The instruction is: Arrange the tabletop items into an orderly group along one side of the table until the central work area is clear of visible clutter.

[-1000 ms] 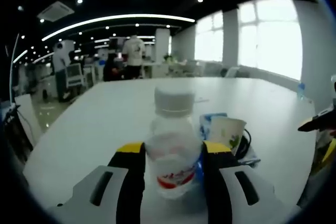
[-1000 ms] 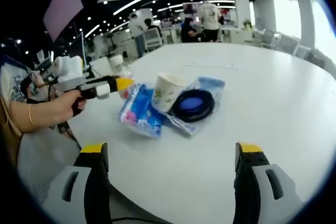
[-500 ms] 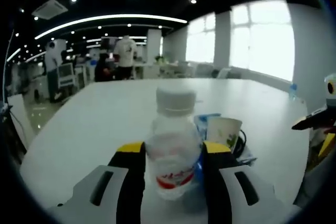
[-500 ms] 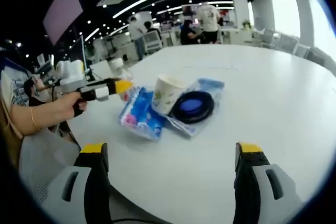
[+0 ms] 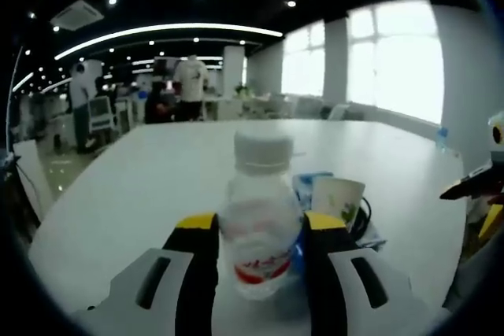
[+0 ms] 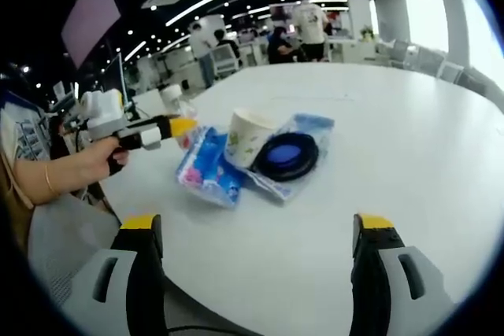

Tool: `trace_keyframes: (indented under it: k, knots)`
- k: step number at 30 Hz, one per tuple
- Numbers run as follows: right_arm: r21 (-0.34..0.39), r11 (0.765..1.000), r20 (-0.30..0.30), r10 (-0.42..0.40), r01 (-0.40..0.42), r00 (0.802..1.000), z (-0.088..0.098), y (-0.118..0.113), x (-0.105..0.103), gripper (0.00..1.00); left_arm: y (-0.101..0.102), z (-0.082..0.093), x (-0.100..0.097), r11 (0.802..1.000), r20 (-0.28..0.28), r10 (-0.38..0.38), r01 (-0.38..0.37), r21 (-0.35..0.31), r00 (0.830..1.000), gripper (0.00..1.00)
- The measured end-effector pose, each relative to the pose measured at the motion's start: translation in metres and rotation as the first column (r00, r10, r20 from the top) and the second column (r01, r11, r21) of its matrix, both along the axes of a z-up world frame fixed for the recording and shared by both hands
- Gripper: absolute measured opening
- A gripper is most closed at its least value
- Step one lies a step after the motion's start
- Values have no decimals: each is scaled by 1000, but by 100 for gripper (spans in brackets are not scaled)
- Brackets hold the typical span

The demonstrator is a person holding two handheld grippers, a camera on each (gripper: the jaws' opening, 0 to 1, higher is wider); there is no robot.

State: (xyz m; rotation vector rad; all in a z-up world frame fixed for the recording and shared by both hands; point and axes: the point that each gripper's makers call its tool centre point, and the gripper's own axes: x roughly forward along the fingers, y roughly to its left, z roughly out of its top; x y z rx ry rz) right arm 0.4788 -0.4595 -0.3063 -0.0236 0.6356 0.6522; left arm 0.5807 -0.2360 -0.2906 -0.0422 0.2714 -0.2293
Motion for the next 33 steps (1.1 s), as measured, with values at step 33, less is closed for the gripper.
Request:
trace_keyframes:
  k: [33]
  knots:
    - [-42, 999, 4, -22, 22, 1000, -2, -5, 3, 99, 24, 44, 11, 1000, 26, 11, -11, -18, 1000, 38]
